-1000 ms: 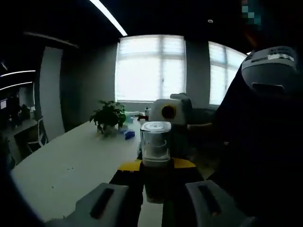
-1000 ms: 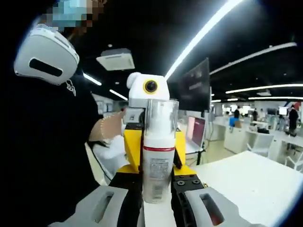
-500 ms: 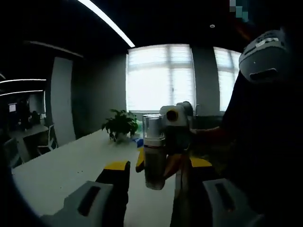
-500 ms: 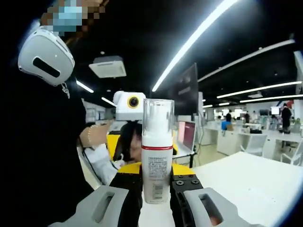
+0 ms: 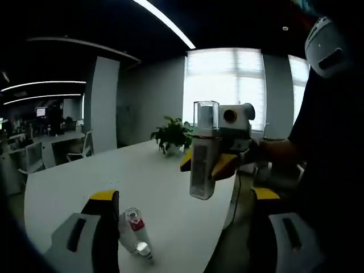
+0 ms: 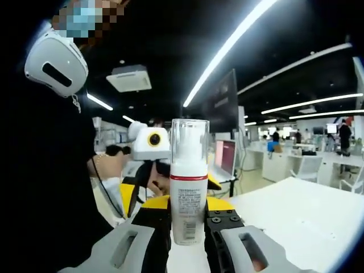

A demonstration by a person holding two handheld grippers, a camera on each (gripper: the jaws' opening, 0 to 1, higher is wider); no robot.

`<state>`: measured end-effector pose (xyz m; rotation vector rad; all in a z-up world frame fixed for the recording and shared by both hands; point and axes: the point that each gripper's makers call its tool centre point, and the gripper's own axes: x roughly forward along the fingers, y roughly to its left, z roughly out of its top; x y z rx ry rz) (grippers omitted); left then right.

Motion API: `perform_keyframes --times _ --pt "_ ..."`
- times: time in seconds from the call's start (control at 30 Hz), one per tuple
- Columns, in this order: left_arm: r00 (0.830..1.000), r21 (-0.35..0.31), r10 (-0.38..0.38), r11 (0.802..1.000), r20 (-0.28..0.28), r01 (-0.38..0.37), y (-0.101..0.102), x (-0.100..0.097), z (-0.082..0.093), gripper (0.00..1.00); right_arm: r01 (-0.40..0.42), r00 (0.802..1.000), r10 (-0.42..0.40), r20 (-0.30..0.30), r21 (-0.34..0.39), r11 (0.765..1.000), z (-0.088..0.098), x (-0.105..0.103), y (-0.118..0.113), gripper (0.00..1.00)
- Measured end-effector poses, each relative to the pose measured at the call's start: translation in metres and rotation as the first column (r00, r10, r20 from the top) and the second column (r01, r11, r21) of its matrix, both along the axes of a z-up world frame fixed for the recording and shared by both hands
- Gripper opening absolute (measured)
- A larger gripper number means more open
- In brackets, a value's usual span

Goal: Arrange the skincare products in the storage area until every visible bottle or jar stands upright without overlapping.

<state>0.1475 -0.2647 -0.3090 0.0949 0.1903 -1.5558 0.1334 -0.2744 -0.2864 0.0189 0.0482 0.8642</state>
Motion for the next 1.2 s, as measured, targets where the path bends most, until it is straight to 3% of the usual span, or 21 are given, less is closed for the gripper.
perform_keyframes --times 0.13,0.8,0.87,1.0,1.2 --pt "0.999 0.027 0.031 0.999 -0.007 -0.031 0.007 0.002 -0.014 0.99 -0.002 1.000 0.002 -0.009 0.009 1.000 -0.007 0.001 0.000 0.12" --pt "0.987 0.063 0.149 0.987 -0.060 -0.145 0.036 0.009 -0.039 0.99 0.059 0.996 -0.058 0.061 -0.010 0.998 -0.061 0.025 -0.008 0.12" --pt "0.985 0.069 0.159 0.986 -0.063 -0.155 0.039 0.012 -0.044 0.99 0.069 0.996 -0.067 0.060 -0.021 0.997 -0.072 0.029 -0.011 0.12" --pt "0.984 0.070 0.165 0.985 -0.073 -0.160 0.044 0.014 -0.049 0.99 0.084 0.996 -0.081 0.031 -0.113 0.990 -0.105 0.036 -0.018 0.12" --pt "0.979 0.095 0.183 0.980 -0.085 -0.175 0.055 0.026 -0.065 0.99 0.060 0.998 -0.062 -0.021 -0.109 0.992 -0.144 0.045 -0.017 0.12"
